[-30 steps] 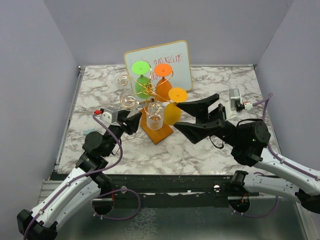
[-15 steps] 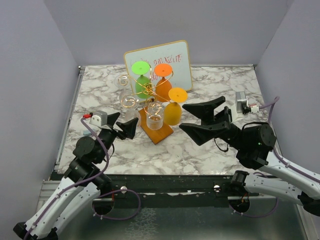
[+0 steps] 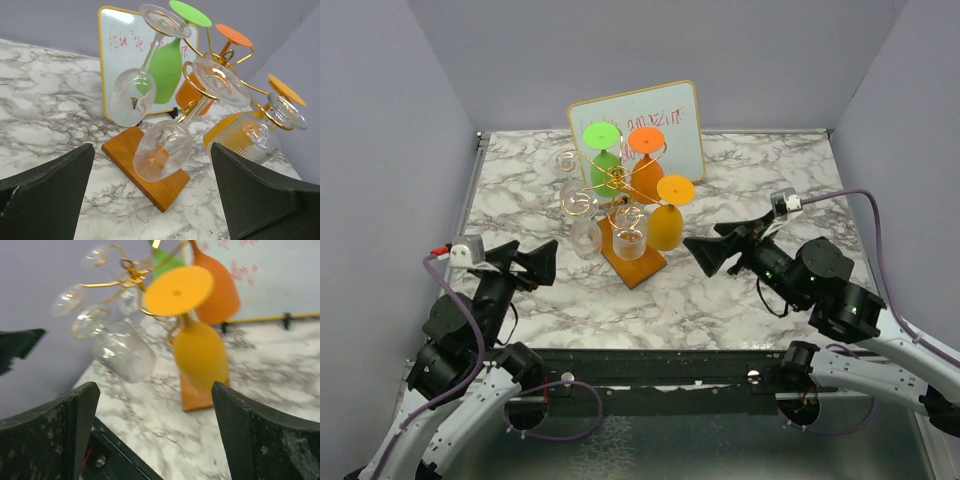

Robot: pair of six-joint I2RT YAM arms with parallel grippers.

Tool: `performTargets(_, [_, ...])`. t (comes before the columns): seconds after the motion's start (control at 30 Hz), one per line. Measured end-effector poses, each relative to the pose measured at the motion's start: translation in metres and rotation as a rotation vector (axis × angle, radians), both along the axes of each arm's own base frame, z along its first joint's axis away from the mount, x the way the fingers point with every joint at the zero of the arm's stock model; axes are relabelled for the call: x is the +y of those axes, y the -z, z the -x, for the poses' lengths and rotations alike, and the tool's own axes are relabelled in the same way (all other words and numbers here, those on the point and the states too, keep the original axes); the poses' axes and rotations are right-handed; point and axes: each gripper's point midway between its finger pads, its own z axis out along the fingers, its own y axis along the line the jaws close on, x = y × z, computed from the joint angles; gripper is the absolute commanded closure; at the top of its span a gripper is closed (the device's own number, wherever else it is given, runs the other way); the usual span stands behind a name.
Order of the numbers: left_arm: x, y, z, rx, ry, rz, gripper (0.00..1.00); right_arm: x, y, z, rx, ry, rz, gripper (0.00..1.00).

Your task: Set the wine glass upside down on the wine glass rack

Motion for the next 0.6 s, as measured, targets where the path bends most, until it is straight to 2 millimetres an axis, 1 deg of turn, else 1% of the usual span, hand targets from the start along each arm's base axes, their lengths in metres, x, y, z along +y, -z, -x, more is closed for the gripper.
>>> performTargets(0.07, [0.011,-0.010,0.005,0.004,-0.036,0.005,0.01,-0.017,0.019,-0.006,0.063,0.086,0.073,0.00])
performTargets(0.17, [0.027,-0.028,0.012,0.001,-0.089,0.011,0.01,-0.050,0.033,-0.012,0.145,0.235,0.145,0.00])
performTargets(0.33, [0.056,-0.061,0.025,0.017,-0.187,-0.013,0.01,-0.112,0.027,-0.013,0.212,0.481,0.200,0.00])
performTargets(0.4, [0.065,-0.068,0.029,0.027,-0.219,-0.024,0.01,-0.134,0.021,-0.010,0.214,0.552,0.215,0.00])
performTargets(0.5, [0.079,-0.077,0.037,0.042,-0.260,-0.049,0.01,-0.161,0.013,-0.006,0.207,0.628,0.241,0.00])
performTargets(0.6, [0.091,-0.085,0.046,0.042,-0.284,-0.077,0.01,-0.180,0.008,-0.002,0.194,0.677,0.266,0.00])
